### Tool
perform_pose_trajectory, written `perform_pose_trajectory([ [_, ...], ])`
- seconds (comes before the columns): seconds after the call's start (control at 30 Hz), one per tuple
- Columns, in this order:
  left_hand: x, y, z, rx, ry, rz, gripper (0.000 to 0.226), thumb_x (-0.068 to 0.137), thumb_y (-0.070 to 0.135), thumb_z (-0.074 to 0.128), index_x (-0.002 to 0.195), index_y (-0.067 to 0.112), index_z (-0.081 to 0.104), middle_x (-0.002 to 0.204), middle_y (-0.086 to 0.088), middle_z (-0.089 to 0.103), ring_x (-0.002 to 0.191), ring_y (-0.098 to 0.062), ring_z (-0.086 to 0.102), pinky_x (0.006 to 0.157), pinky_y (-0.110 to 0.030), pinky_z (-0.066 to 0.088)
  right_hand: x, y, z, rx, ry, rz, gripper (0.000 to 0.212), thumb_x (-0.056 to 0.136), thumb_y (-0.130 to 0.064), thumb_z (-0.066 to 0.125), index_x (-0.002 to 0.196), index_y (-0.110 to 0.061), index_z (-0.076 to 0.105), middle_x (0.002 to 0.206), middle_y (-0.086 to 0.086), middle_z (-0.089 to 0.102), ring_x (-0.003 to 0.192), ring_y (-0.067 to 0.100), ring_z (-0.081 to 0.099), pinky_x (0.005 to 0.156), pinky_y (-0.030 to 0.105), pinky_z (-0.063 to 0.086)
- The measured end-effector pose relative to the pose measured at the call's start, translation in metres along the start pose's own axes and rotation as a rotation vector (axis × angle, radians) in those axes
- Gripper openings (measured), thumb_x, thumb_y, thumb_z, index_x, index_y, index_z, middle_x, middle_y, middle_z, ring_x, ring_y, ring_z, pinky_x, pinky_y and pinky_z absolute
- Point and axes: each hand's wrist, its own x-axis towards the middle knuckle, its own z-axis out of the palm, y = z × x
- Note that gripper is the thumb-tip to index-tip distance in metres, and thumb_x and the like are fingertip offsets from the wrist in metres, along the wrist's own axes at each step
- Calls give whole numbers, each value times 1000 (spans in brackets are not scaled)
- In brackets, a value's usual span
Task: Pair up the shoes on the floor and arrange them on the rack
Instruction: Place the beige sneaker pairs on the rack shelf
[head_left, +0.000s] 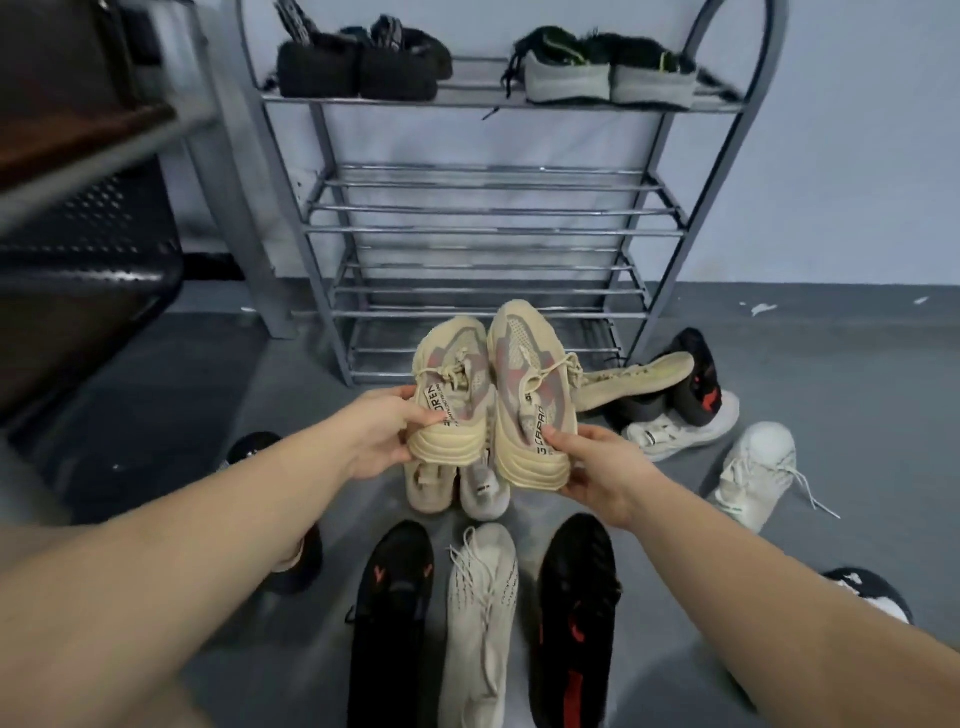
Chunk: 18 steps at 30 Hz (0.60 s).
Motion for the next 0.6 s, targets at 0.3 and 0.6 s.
perform_pose_trajectory([
  [0.3, -21, 75, -22, -96, 161, 203, 91, 77, -13, 64, 147, 24, 18, 127, -16, 53, 84, -26, 62, 61, -37, 50, 1, -73, 58, -53, -67, -124, 20, 83, -13, 71, 100, -8, 62, 81, 7, 68, 70, 19, 64, 59, 30, 55],
  [0.6, 1, 133, -47, -100, 77, 262, 72, 83, -9, 60, 144, 20, 34, 104, -8, 66, 79, -20, 65, 58, -33, 53, 31, -124, 104, -64, -49, -171, 25, 82, -12, 71, 104, -4, 61, 77, 8, 69, 60, 17, 65, 47, 27, 55],
])
